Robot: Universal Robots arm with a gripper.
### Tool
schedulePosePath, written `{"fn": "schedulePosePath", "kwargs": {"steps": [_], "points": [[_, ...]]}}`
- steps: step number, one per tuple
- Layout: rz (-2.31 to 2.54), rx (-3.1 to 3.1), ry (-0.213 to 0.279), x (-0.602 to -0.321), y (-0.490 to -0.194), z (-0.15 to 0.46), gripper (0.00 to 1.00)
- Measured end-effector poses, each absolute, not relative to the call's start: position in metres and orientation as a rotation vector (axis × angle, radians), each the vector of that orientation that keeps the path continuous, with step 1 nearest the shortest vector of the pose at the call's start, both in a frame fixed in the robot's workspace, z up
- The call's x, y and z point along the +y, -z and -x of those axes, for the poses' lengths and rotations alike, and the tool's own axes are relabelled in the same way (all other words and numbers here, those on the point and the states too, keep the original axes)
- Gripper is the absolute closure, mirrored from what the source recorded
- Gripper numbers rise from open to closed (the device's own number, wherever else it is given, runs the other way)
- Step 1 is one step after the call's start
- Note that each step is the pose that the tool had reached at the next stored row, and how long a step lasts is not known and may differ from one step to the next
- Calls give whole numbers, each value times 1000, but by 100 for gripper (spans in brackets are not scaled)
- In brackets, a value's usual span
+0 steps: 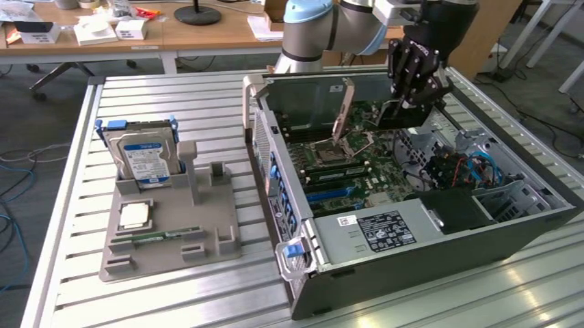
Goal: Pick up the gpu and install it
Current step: 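Insert the gpu into the slot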
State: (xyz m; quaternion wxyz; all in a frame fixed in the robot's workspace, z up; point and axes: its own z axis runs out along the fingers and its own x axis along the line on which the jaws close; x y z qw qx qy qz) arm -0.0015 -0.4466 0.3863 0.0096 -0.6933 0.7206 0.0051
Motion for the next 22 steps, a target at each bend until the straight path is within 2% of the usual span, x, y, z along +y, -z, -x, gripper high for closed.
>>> {"fn": "schedulePosePath", "kwargs": {"steps": [22], "points": [[2165, 2250, -16, -447, -364, 3, 74]]}}
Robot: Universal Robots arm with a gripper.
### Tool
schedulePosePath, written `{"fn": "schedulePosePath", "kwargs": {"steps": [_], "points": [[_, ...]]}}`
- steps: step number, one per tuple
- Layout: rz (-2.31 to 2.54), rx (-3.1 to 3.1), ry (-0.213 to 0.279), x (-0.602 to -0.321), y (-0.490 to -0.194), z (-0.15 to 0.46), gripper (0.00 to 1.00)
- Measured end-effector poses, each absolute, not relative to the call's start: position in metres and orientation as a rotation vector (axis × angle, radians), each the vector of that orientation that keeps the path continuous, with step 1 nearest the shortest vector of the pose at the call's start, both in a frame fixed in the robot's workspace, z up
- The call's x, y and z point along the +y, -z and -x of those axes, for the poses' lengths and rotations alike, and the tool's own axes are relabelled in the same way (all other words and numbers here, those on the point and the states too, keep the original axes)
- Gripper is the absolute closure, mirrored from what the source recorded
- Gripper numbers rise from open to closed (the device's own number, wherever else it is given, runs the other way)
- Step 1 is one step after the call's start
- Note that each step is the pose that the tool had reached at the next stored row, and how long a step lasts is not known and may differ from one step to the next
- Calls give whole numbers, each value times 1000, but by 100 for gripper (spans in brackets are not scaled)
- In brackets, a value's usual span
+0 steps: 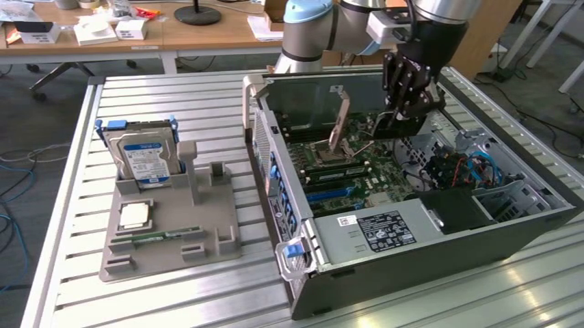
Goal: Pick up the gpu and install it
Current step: 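Insert the gpu into the slot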
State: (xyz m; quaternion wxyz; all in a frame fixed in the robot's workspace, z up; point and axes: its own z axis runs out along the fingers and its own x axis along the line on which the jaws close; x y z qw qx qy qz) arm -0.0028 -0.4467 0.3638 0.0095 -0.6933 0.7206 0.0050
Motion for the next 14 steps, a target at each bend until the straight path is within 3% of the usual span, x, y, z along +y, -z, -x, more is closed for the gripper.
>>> {"fn": "schedulePosePath", "kwargs": {"steps": [14], "points": [[2165, 2250, -16, -447, -349, 3, 74]]}}
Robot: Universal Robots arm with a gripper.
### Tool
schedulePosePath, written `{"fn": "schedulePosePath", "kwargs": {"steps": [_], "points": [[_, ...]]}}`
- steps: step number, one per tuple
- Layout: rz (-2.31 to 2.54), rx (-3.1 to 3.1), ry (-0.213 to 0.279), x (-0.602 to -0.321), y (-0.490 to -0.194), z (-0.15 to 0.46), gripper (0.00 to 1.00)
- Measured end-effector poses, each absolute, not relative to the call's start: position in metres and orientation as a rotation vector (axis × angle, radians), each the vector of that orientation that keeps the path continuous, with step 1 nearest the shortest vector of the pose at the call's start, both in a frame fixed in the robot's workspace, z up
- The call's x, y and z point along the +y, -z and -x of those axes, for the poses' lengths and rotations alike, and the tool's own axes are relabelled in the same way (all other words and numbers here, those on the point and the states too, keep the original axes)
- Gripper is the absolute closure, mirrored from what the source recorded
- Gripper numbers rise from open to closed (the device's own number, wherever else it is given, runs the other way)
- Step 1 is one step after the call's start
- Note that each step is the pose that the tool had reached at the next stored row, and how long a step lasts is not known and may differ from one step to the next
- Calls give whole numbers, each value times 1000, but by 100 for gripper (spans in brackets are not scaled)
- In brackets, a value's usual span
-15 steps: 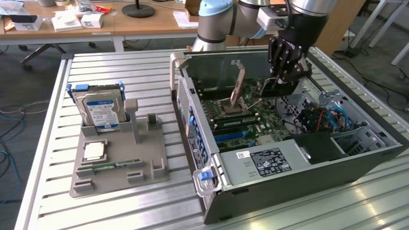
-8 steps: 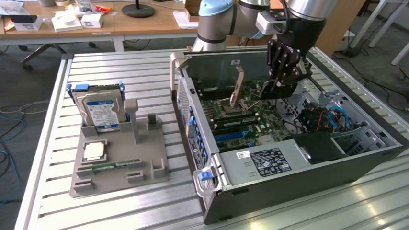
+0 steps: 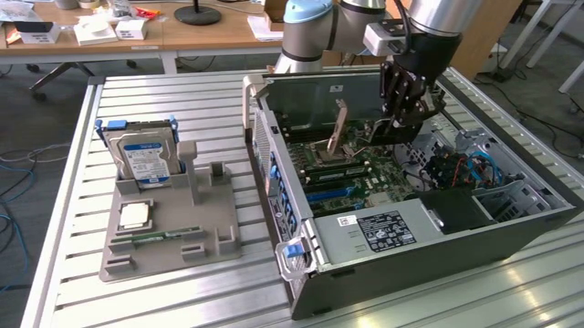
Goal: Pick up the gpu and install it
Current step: 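Insert the gpu into the slot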
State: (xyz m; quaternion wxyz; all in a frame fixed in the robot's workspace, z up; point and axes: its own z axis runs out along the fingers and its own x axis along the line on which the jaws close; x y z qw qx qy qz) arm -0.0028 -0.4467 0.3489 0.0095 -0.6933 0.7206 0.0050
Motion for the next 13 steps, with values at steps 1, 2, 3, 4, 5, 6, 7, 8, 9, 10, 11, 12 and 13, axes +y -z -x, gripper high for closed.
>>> {"fn": "schedulePosePath", "kwargs": {"steps": [1, 2, 3, 4, 5, 6, 7, 8, 9, 10, 11, 12, 13], "points": [[2165, 2250, -16, -447, -348, 3, 74], [2165, 2250, -16, -447, -347, 3, 74], [2165, 2250, -16, -447, -345, 3, 74], [2165, 2250, -16, -447, -344, 3, 74], [2165, 2250, -16, -447, -343, 3, 74], [2165, 2250, -16, -447, -342, 3, 74], [2165, 2250, -16, -447, -341, 3, 74], [2165, 2250, -16, -447, -339, 3, 74], [2165, 2250, -16, -447, -338, 3, 74], [2165, 2250, -16, -447, -337, 3, 74], [2165, 2250, -16, -447, -336, 3, 74], [2165, 2250, -16, -447, -335, 3, 74], [2165, 2250, -16, -447, -333, 3, 74]]}}
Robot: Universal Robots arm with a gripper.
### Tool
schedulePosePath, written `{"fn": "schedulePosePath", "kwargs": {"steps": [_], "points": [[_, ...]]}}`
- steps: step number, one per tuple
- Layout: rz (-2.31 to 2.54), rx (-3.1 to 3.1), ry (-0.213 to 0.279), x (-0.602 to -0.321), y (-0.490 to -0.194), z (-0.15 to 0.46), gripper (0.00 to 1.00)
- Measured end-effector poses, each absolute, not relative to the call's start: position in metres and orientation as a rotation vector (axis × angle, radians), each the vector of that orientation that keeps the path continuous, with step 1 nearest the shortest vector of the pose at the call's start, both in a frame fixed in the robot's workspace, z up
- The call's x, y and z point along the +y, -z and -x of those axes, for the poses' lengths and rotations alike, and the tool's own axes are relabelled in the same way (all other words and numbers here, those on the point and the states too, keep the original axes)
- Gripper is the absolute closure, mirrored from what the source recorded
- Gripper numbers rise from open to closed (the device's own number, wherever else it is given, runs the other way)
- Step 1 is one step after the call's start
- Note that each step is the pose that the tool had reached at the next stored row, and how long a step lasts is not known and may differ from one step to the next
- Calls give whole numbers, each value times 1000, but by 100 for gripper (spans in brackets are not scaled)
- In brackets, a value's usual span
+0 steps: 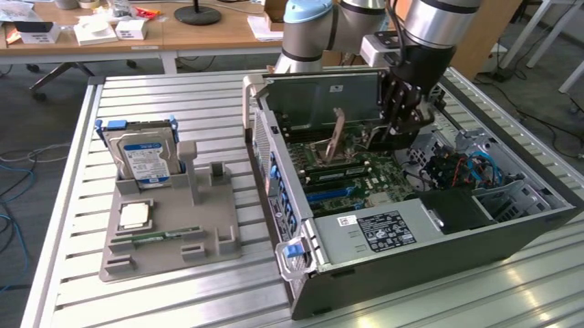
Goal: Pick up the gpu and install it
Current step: 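Insert the gpu into the slot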
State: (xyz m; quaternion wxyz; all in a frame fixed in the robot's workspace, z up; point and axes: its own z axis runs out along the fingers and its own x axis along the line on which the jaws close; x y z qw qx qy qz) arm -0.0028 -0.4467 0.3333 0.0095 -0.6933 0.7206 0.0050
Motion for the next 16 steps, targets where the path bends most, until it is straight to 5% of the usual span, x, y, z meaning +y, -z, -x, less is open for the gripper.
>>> {"fn": "schedulePosePath", "kwargs": {"steps": [16], "points": [[2165, 2251, -15, -447, -318, 3, 74]]}}
